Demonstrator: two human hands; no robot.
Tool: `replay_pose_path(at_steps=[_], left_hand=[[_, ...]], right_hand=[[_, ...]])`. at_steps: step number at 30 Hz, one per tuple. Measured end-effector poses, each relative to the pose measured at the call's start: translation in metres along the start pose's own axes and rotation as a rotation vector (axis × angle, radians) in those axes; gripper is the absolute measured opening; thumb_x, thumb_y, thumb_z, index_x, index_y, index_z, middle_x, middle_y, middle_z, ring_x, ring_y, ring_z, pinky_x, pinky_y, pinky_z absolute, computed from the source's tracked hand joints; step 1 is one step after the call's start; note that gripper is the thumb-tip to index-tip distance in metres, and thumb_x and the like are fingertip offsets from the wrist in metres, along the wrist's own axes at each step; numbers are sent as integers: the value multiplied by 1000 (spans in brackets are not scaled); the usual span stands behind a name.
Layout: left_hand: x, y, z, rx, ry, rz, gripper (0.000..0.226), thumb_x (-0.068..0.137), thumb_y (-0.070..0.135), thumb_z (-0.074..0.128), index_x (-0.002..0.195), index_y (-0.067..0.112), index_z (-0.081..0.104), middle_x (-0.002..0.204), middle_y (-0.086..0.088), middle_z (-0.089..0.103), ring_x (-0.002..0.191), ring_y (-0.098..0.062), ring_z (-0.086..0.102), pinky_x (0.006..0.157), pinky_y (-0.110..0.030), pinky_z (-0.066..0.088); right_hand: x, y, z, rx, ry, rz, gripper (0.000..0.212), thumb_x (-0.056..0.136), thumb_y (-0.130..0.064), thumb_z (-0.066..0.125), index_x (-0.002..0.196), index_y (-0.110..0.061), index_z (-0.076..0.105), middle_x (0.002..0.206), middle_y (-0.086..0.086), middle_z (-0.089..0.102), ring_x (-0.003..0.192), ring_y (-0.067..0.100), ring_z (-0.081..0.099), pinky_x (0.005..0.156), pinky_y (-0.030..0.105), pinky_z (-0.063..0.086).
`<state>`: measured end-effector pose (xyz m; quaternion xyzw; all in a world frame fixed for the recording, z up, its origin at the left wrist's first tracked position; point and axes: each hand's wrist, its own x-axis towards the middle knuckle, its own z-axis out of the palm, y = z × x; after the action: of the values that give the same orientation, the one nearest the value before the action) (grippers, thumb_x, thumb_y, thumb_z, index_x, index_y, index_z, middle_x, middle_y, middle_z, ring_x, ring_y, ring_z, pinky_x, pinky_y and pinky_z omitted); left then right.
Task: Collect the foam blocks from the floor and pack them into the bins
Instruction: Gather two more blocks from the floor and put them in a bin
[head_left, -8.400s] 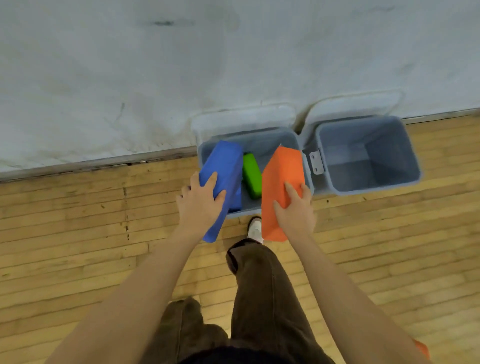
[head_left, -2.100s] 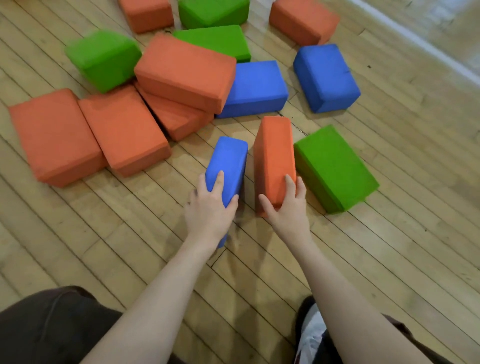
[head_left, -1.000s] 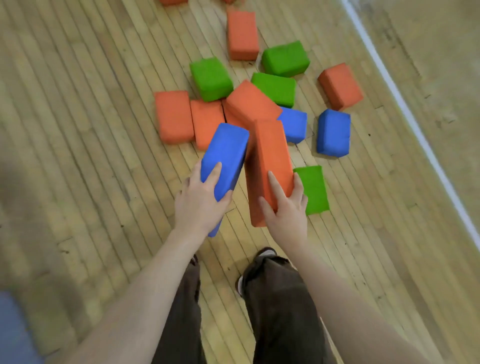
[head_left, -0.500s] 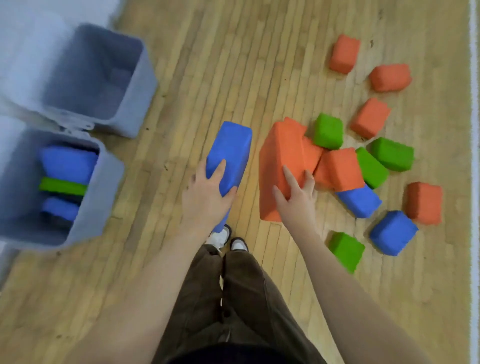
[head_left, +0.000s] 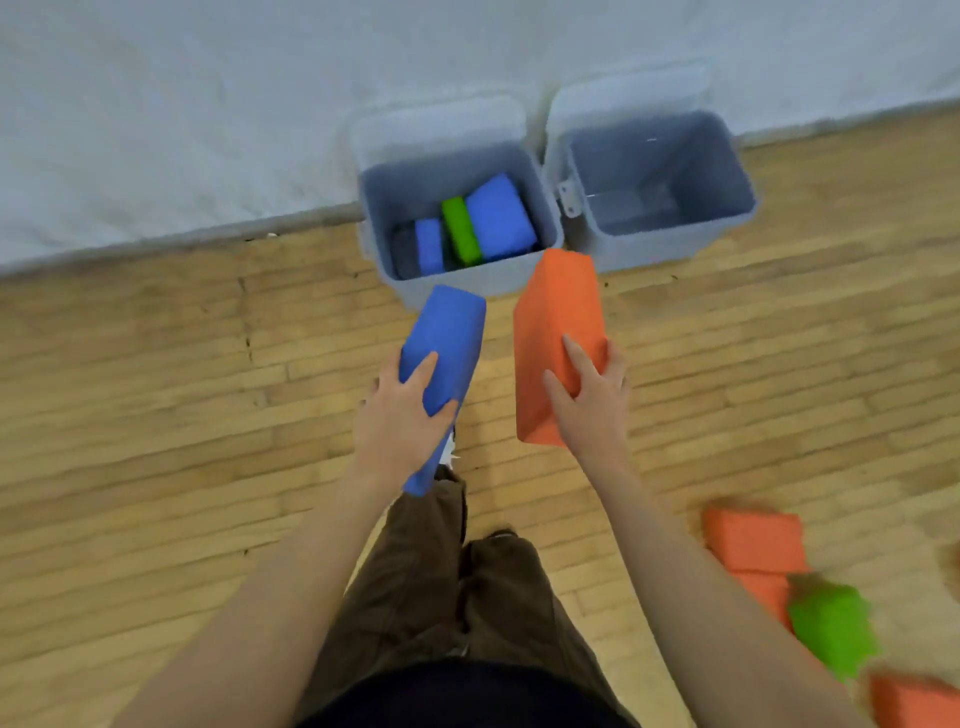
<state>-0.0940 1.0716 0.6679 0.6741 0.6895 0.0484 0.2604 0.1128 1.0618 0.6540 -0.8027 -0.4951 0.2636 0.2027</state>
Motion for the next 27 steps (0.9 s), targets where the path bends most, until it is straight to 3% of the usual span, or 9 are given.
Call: replay_pose_path(at_steps=[7,19,27], left_hand=[[52,-37,-32,-84,98,-199,60,88,45,55,142,29,35,153,-9,20,125,-31,41,91,-43,46],[223,-21,-83,-91,88,-127,62,87,46,56,142,29,35,153,-9,19,126,-32,41,89,-43,48],[374,-8,-65,-62,35,-199,62,88,47,54,144,29,32,154,-11,17,131,-35,34,94,-46,45]], right_hand=[[71,-69,40,-68,-158,-172,52,91,-43,53,140,-40,38,153,9,18,133,34,27,107,48,33],[200,-105,44,-80,-129,-42,52,91,-40,54,140,-36,40,153,5,18,134,32,24,102,45,35],[346,-117,73,-105,-229,-34,52,91,-42,54,141,-38,38,153,3,15,135,31,25,103,48,37]])
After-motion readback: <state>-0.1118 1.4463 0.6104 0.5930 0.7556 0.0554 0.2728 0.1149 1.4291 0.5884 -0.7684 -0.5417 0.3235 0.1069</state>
